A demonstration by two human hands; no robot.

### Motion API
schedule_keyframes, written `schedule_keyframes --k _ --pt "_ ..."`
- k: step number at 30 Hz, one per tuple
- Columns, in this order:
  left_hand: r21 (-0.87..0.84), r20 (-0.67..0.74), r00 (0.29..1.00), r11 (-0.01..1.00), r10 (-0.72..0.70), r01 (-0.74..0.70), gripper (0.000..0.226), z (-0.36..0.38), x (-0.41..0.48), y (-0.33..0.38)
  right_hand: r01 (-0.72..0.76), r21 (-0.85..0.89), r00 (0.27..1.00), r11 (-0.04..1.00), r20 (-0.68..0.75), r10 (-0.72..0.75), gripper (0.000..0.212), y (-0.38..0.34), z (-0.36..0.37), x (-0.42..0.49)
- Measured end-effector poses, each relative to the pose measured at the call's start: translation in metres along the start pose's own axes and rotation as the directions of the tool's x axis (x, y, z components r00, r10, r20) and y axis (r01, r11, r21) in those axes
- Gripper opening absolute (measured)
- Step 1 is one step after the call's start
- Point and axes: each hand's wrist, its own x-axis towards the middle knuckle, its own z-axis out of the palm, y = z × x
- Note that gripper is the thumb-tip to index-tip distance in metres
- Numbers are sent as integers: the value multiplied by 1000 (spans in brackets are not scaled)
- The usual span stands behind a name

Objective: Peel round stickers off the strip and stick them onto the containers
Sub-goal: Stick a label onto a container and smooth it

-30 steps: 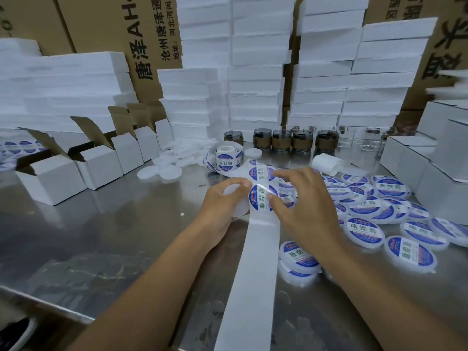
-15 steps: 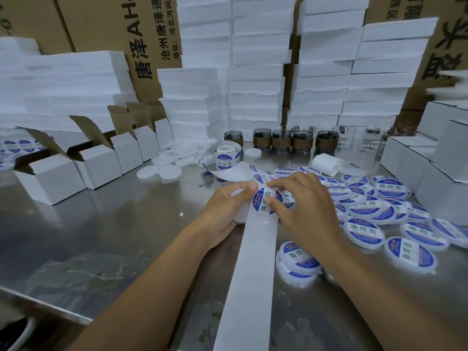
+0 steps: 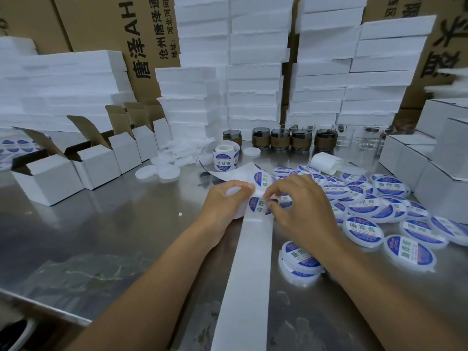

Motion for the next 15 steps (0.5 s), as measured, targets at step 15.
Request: schedule_keyframes --k 15 --pt "78 -269 960 995 84 -65 8 -5 10 -5 -298 695 923 655 34 383 24 -6 -12 6"
